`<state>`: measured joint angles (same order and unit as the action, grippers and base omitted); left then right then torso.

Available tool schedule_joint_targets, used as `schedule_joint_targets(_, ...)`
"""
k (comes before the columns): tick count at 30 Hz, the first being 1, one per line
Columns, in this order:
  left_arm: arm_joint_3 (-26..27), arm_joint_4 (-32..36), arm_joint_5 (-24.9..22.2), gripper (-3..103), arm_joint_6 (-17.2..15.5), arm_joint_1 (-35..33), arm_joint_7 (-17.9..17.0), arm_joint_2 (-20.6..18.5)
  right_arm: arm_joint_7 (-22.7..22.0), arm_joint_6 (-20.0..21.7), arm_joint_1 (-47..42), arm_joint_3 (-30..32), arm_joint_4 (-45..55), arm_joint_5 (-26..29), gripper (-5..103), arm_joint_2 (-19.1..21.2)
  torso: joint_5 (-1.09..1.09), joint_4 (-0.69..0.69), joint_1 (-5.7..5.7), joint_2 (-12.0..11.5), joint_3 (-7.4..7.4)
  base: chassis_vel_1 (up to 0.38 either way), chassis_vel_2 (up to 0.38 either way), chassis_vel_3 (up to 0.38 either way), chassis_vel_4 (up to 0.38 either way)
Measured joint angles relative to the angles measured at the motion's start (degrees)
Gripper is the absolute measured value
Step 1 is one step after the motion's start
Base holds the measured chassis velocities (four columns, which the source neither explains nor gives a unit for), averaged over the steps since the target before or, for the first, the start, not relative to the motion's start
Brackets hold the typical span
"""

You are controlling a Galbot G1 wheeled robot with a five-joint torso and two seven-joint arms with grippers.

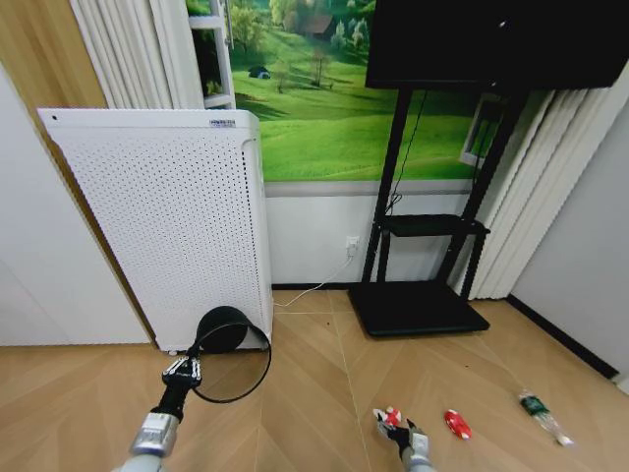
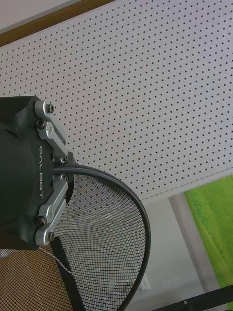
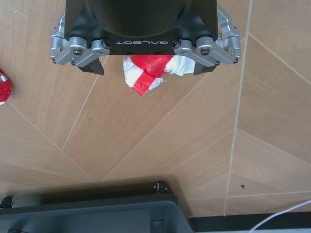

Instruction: Pick up the trash bin and place the garbage on the floor into it.

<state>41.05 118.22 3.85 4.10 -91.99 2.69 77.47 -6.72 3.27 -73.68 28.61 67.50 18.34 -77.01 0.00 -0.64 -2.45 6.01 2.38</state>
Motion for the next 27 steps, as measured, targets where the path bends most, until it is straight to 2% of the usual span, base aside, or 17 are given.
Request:
schedule_joint_targets(10, -0.2, -0.7, 1.0, 3, 0.6, 0.0, 0.0, 0.1, -0.4, -0.5, 5.2, 0.0, -6.9, -2.2, 100, -1.0, 0.00, 0.01, 0.00, 0.0, 0.00, 0.000, 0.000, 0.000, 0.000)
schedule_joint_targets(11, -0.2, -0.7, 1.1, 3, 0.7, -0.1, 0.0, 0.1, -0.5, -0.6, 5.7, 0.0, -7.5, -2.7, 103, -1.0, 0.00, 0.01, 0.00, 0.0, 0.00, 0.000, 0.000, 0.000, 0.000)
schedule_joint_targets(12, -0.1, -0.9, 1.2, 3, 0.9, -0.1, 0.0, 0.1, -0.6, -0.6, 6.0, 0.0, -8.2, -3.3, 97, -1.0, 0.00, 0.01, 0.00, 0.0, 0.00, 0.000, 0.000, 0.000, 0.000)
schedule_joint_targets(19, -0.1, -1.1, 1.3, 3, 1.1, 0.0, 0.0, 0.0, -0.7, -0.5, 6.1, 0.1, -9.3, -4.7, 95, -0.8, 0.00, 0.01, 0.00, 0.0, 0.00, 0.000, 0.000, 0.000, 0.000)
schedule_joint_targets(21, -0.2, -1.1, 1.3, 3, 1.1, 0.1, 0.0, 0.0, -0.8, -0.3, 5.7, 0.1, -9.3, -5.2, 85, -0.7, 0.00, 0.01, 0.00, 0.0, 0.00, 0.000, 0.000, 0.000, 0.000)
schedule_joint_targets(22, -0.2, -1.1, 1.3, 3, 1.1, 0.1, 0.0, 0.0, -0.8, -0.3, 5.7, 0.1, -9.3, -5.2, 85, -0.7, 0.00, 0.01, 0.00, 0.0, 0.00, 0.000, 0.000, 0.000, 0.000)
schedule_joint_targets(24, -0.3, -1.4, 1.3, 3, 1.3, 0.2, -0.1, 0.0, -0.9, -0.3, 5.2, 0.2, -9.4, -5.8, 75, -0.7, 0.00, 0.00, 0.00, 0.0, 0.00, 0.000, 0.000, 0.000, 0.000)
schedule_joint_targets(25, -0.3, -1.4, 1.3, 3, 1.3, 0.2, -0.1, 0.0, -0.9, -0.3, 5.2, 0.2, -9.4, -5.8, 75, -0.7, 0.00, 0.00, 0.00, 0.0, 0.00, 0.000, 0.000, 0.000, 0.000)
schedule_joint_targets(27, -0.4, -1.6, 1.4, 3, 1.4, 0.2, -0.1, 0.0, -1.0, -0.5, 4.9, 0.3, -9.6, -6.2, 64, -0.8, 0.00, 0.00, -0.01, 0.0, 0.00, 0.000, 0.000, 0.000, 0.000)
